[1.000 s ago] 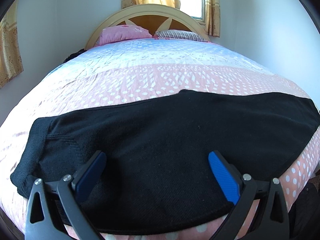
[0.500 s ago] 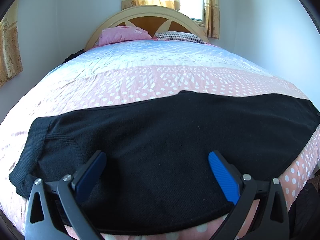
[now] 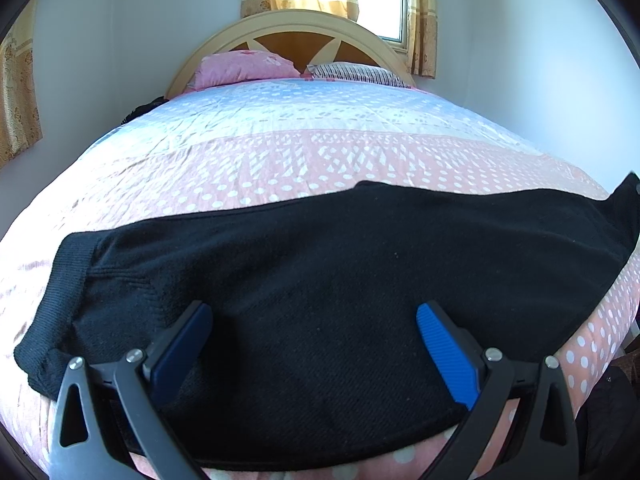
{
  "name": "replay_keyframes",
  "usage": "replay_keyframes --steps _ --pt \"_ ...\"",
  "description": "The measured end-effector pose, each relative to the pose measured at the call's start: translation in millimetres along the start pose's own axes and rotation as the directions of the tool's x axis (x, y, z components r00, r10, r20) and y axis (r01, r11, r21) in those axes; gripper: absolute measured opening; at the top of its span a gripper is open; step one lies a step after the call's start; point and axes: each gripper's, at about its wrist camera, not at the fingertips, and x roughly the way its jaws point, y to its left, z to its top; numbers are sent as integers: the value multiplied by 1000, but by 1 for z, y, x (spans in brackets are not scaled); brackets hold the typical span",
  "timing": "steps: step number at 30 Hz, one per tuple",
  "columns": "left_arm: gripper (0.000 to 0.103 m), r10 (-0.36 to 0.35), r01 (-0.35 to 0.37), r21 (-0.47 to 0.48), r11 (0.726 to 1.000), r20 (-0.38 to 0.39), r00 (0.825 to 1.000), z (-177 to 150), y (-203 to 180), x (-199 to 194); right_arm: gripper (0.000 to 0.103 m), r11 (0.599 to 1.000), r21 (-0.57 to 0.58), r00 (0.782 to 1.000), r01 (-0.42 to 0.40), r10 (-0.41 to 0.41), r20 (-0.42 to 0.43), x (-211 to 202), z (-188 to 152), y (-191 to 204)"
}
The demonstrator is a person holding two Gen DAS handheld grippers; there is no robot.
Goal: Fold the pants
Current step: 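Grasp the black pants end with the right tool and lift it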
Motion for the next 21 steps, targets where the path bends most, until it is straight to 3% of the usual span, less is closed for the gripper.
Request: replay_keyframes --steps 6,21 --pt "103 -13 13 -2 1000 8 1000 -1 2 0 14 991 -113 995 -76 67 -76 30 -13 63" --pt "103 -49 49 -15 999 31 998 -1 7 -2 14 951 -221 959 -217 165 -232 82 -59 148"
